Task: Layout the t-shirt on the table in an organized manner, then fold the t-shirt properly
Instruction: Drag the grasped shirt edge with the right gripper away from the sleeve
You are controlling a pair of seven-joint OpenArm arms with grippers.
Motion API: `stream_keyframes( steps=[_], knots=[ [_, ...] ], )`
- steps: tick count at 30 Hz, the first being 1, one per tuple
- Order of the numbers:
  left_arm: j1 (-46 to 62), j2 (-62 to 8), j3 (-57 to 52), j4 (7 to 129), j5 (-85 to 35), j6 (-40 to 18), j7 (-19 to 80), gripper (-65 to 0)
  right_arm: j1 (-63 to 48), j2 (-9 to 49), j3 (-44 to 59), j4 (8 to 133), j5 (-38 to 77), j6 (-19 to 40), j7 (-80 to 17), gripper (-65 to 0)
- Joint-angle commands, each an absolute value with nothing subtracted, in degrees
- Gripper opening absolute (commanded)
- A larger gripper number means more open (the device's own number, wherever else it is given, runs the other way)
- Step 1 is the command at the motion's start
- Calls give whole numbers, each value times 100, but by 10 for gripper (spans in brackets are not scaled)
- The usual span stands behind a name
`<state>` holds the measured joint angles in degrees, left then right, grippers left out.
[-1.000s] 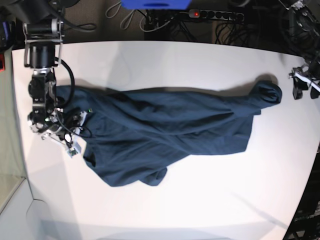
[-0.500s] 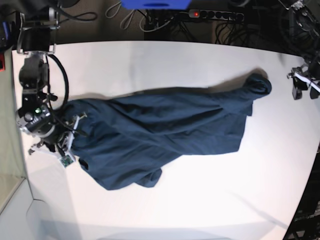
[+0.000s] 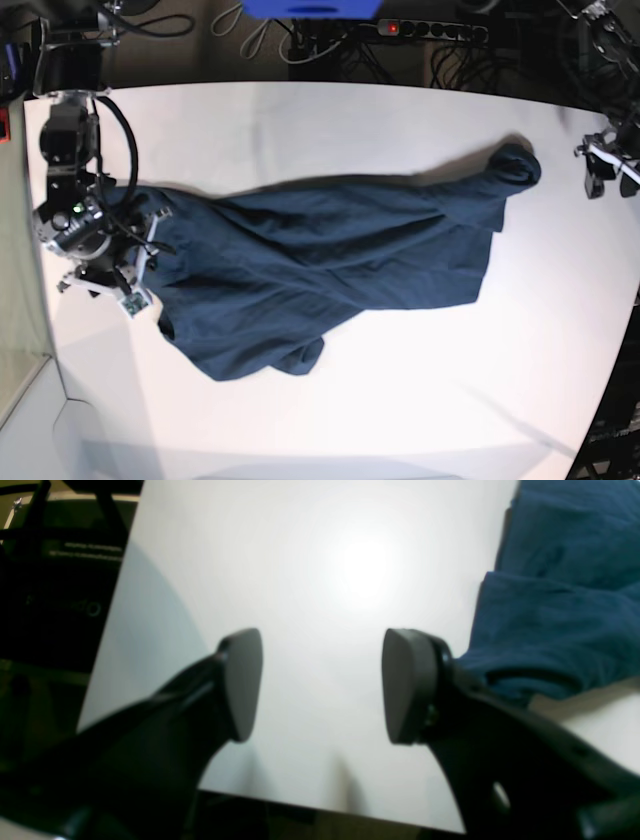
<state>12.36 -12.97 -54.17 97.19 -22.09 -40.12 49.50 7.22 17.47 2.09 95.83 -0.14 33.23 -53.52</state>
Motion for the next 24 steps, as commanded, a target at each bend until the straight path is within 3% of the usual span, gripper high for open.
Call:
stream_keyframes(
  steps=[1, 5, 10, 14, 24],
  knots=[
    [1218, -1393, -5446, 9833, -2290, -4000, 4831, -279, 875, 1903, 259, 9692, 4, 3327, -5235, -314],
    [1226, -1393, -5446, 9833, -2290, -4000, 4831, -279, 1086, 2123, 277, 9525, 4, 3327, -5235, -264],
    [1235, -1393, -5446, 9833, -2290, -4000, 4831, -279, 1604, 2185, 611, 8444, 31, 3354, -5235, -260],
    [1235, -1393, -5446, 9833, -2290, -4000, 4831, -279, 1886, 2185, 646, 7723, 31, 3802, -5235, -260],
    [1218, -1393, -5446, 9833, -2290, -4000, 4831, -279, 1279, 2141, 655, 7688, 31, 4000, -4980, -260]
  ],
)
